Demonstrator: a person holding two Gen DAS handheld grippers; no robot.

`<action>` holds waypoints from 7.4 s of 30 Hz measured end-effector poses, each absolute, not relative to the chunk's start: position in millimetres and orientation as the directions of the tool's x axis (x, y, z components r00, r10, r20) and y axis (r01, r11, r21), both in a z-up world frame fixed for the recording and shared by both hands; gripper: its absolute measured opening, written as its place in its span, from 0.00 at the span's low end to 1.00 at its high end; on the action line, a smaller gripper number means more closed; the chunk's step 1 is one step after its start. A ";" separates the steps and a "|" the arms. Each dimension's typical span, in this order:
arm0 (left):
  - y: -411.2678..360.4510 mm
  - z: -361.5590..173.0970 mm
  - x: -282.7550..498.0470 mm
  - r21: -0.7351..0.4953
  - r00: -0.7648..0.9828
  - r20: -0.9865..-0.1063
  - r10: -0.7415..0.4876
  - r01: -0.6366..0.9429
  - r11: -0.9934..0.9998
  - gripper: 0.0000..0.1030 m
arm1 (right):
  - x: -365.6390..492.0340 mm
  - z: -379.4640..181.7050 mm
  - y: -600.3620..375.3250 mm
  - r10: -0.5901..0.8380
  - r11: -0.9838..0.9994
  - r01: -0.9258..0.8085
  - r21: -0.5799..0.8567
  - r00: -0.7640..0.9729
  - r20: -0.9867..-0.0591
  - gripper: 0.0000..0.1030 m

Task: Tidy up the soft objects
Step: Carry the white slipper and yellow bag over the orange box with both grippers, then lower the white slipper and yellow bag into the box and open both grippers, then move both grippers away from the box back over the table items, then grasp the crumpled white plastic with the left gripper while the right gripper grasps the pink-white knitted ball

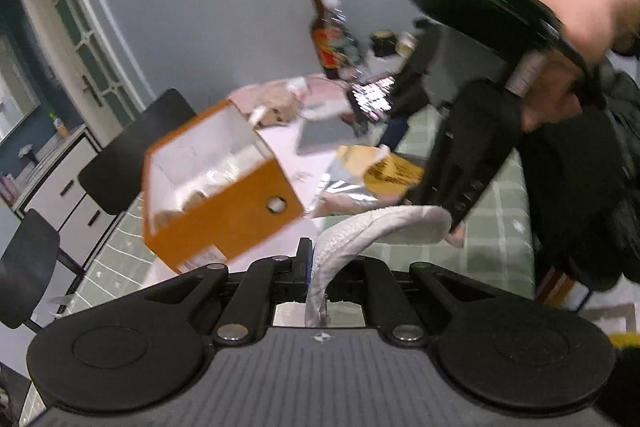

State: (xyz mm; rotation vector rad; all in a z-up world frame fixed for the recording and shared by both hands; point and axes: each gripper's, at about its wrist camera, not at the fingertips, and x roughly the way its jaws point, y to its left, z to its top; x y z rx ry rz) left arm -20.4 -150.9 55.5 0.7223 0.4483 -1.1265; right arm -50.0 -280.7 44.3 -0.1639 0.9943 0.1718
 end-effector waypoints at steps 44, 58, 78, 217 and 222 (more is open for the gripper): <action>-324.9 27.9 296.8 0.024 0.430 -0.794 -0.431 0.730 0.683 0.06 | 253.5 18.5 -425.6 -0.115 0.993 0.100 -0.069 0.595 -0.795 0.62; -327.7 21.2 305.5 -0.005 0.450 -0.781 -0.433 0.690 0.724 0.39 | 272.8 -3.6 -427.9 -0.156 0.987 0.124 -0.102 0.594 -0.789 0.65; -312.7 71.3 258.2 0.045 0.485 -0.742 -0.462 0.725 0.687 0.49 | 229.2 41.1 -420.7 -0.176 0.983 0.144 -0.109 0.615 -0.769 0.66; 191.1 -79.0 182.3 -0.109 0.453 -0.790 -0.414 0.561 0.821 0.23 | 136.3 -51.6 -210.7 0.285 0.958 -0.114 0.262 0.459 -0.842 0.91; 196.6 -78.0 155.5 -0.116 0.431 -0.794 -0.429 0.585 0.803 0.23 | 151.1 -63.0 -192.4 0.288 0.958 -0.114 0.264 0.382 -0.878 0.75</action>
